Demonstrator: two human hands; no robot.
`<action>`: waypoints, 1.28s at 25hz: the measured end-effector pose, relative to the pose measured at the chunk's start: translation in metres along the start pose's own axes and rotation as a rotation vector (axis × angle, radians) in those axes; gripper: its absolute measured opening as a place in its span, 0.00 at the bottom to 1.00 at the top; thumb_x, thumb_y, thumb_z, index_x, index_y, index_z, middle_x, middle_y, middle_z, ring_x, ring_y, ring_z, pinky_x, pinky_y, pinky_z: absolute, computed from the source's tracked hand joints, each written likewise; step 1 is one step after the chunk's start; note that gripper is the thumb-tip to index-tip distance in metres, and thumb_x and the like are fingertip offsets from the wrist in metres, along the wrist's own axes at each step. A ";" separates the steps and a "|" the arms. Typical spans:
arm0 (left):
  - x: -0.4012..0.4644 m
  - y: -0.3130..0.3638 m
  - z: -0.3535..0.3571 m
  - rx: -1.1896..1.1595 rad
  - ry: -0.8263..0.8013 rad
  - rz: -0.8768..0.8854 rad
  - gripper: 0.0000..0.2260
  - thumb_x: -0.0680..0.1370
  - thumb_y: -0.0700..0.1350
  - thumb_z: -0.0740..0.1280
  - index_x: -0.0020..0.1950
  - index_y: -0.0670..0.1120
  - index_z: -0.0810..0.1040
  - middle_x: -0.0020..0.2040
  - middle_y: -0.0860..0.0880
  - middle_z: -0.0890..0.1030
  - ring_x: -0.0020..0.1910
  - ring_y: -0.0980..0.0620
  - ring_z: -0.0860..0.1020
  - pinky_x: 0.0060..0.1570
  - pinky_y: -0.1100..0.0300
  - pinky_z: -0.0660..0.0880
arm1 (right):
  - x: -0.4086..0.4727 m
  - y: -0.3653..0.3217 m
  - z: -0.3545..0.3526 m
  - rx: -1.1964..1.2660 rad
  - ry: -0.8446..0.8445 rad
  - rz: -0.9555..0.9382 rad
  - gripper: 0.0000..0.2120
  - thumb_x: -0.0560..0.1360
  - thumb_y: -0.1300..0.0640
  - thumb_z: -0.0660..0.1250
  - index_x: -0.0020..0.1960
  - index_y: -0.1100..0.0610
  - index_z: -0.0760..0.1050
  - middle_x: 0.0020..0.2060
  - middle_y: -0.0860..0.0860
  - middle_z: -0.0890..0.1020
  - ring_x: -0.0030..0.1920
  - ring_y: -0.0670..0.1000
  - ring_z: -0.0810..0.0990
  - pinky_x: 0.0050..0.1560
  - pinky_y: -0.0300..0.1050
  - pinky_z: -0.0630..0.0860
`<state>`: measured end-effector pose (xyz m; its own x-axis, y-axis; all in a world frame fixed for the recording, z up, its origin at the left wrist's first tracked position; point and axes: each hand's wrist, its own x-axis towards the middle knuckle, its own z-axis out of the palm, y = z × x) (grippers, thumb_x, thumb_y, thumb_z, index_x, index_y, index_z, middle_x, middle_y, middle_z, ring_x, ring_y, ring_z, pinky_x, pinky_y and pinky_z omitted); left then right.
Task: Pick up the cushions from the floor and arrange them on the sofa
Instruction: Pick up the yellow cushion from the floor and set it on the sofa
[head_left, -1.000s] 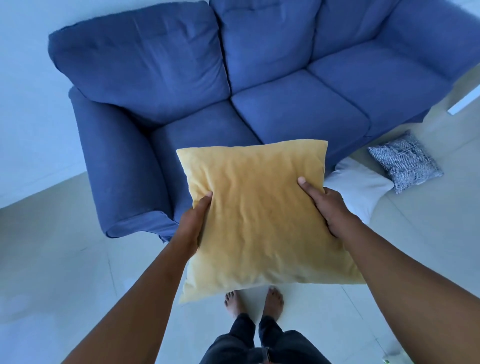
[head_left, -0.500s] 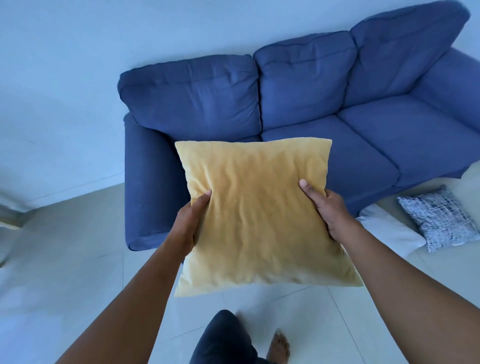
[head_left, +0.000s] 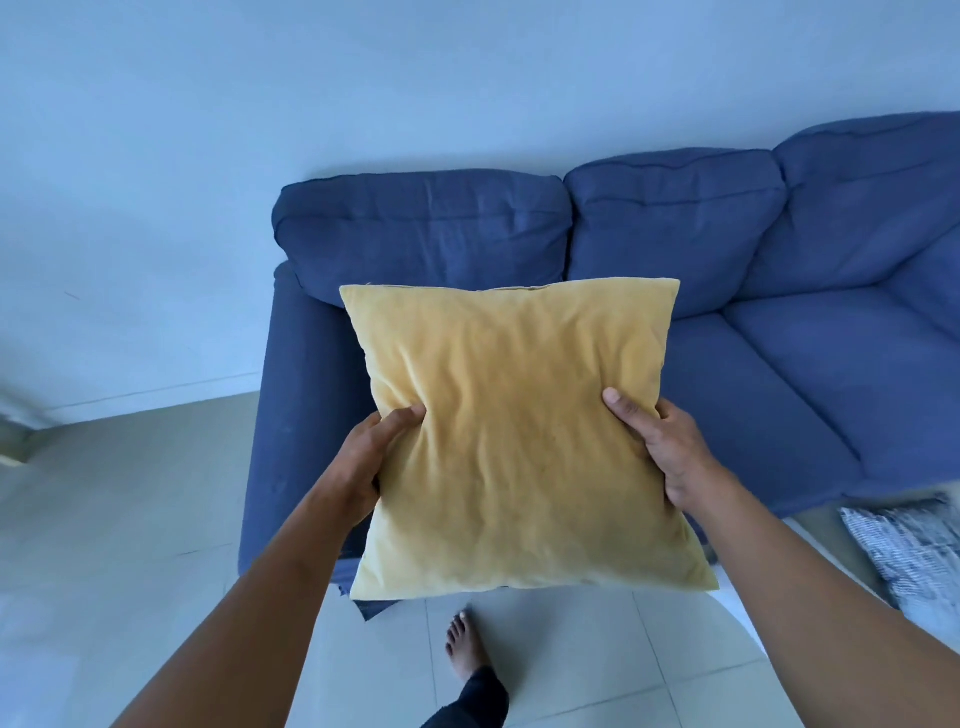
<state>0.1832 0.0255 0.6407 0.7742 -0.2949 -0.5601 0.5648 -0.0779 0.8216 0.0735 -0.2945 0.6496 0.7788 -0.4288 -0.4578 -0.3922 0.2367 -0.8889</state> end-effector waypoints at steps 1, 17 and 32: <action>0.014 0.007 -0.006 0.000 0.005 -0.007 0.24 0.76 0.53 0.76 0.69 0.45 0.81 0.62 0.44 0.88 0.61 0.42 0.87 0.56 0.47 0.82 | 0.013 -0.007 0.007 0.005 -0.012 0.017 0.33 0.64 0.40 0.80 0.65 0.54 0.80 0.58 0.51 0.87 0.59 0.55 0.85 0.61 0.54 0.80; 0.140 0.067 -0.032 -0.022 0.078 -0.030 0.21 0.76 0.40 0.76 0.69 0.49 0.81 0.61 0.48 0.89 0.60 0.44 0.87 0.56 0.49 0.82 | 0.178 -0.060 0.055 0.063 -0.210 0.128 0.30 0.66 0.44 0.79 0.65 0.53 0.80 0.57 0.48 0.89 0.61 0.54 0.86 0.56 0.51 0.81; 0.267 0.079 -0.035 0.007 0.118 -0.334 0.22 0.79 0.60 0.74 0.68 0.49 0.82 0.62 0.48 0.88 0.63 0.46 0.85 0.66 0.46 0.79 | 0.329 -0.078 0.063 -0.183 -0.345 0.394 0.20 0.78 0.40 0.70 0.63 0.52 0.84 0.56 0.51 0.90 0.56 0.54 0.87 0.56 0.53 0.81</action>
<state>0.4441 -0.0260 0.5524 0.5750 -0.1402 -0.8060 0.7907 -0.1580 0.5915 0.3911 -0.3990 0.5700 0.6592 -0.0208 -0.7517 -0.7409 0.1527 -0.6540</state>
